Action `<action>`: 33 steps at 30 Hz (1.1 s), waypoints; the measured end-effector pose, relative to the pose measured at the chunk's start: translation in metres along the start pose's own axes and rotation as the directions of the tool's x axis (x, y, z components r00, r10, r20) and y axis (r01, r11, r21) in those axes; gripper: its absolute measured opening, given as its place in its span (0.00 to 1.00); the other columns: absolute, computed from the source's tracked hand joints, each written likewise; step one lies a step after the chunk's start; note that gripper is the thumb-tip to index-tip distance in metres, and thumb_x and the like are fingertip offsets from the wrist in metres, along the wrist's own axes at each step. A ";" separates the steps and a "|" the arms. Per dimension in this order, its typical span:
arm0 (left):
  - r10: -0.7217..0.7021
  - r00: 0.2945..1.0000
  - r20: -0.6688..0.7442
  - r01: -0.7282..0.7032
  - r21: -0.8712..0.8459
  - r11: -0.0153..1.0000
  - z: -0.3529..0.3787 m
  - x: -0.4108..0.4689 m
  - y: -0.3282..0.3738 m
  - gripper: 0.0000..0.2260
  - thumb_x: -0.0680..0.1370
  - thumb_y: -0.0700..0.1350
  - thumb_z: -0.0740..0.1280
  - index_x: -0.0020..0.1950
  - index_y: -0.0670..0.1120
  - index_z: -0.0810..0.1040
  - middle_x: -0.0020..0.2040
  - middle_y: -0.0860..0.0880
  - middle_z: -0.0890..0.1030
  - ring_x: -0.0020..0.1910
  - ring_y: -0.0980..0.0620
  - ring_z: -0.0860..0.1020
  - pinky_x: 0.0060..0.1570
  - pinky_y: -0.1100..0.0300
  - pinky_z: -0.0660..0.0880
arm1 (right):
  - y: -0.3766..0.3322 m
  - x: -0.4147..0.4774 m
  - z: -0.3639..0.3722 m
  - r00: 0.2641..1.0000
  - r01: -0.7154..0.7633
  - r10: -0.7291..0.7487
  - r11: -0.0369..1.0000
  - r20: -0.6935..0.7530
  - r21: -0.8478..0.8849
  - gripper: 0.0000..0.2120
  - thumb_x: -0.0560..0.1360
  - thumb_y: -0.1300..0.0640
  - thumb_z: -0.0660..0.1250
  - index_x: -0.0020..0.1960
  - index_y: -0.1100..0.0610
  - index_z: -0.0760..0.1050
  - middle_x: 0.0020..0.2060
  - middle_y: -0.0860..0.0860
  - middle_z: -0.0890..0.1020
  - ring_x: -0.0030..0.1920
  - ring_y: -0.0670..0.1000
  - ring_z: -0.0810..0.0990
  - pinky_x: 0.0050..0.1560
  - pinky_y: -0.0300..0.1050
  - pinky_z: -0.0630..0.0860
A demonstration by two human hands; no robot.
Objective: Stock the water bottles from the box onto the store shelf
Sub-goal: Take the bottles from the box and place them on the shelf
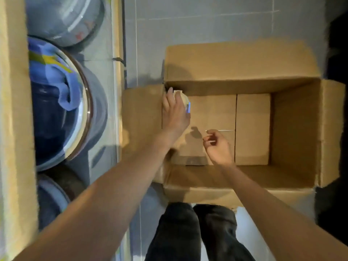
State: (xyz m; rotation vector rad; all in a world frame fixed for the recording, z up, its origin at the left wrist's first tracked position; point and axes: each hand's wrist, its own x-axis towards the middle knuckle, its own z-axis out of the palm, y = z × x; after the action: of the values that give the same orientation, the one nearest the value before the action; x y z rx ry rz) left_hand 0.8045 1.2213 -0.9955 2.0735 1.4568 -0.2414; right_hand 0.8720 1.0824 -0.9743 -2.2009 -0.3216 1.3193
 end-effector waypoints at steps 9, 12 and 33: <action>0.145 0.976 0.163 -0.195 0.358 0.913 0.030 0.039 -0.011 0.31 0.71 0.38 0.71 0.70 0.46 0.61 0.70 0.40 0.60 0.64 0.36 0.64 0.55 0.50 0.72 | 0.054 0.031 0.021 0.995 -0.070 0.069 0.997 0.066 0.018 0.14 0.79 0.62 0.61 0.63 0.56 0.71 0.42 0.46 0.75 0.42 0.44 0.75 0.43 0.37 0.74; 0.034 0.966 0.257 -0.098 0.239 0.966 0.027 0.011 -0.015 0.30 0.71 0.45 0.71 0.69 0.46 0.62 0.66 0.41 0.62 0.61 0.36 0.65 0.57 0.52 0.68 | 0.048 0.012 0.013 0.988 -0.096 0.099 0.995 0.117 -0.028 0.21 0.77 0.61 0.64 0.69 0.56 0.66 0.51 0.50 0.77 0.44 0.47 0.76 0.45 0.41 0.74; -0.199 0.839 0.506 0.537 -0.830 0.151 -0.182 -0.344 0.061 0.20 0.76 0.57 0.67 0.64 0.50 0.70 0.51 0.51 0.77 0.46 0.55 0.77 0.45 0.61 0.75 | -0.090 -0.253 -0.160 0.713 0.670 -0.201 0.478 0.672 -0.568 0.36 0.62 0.45 0.75 0.67 0.50 0.66 0.58 0.49 0.77 0.57 0.53 0.77 0.53 0.52 0.76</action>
State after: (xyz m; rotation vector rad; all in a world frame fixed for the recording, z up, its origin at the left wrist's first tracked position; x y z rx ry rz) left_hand 0.6942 1.0334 -0.6672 0.5606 1.3445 0.1771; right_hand 0.8938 0.9854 -0.6773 -2.0031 -1.9386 1.5913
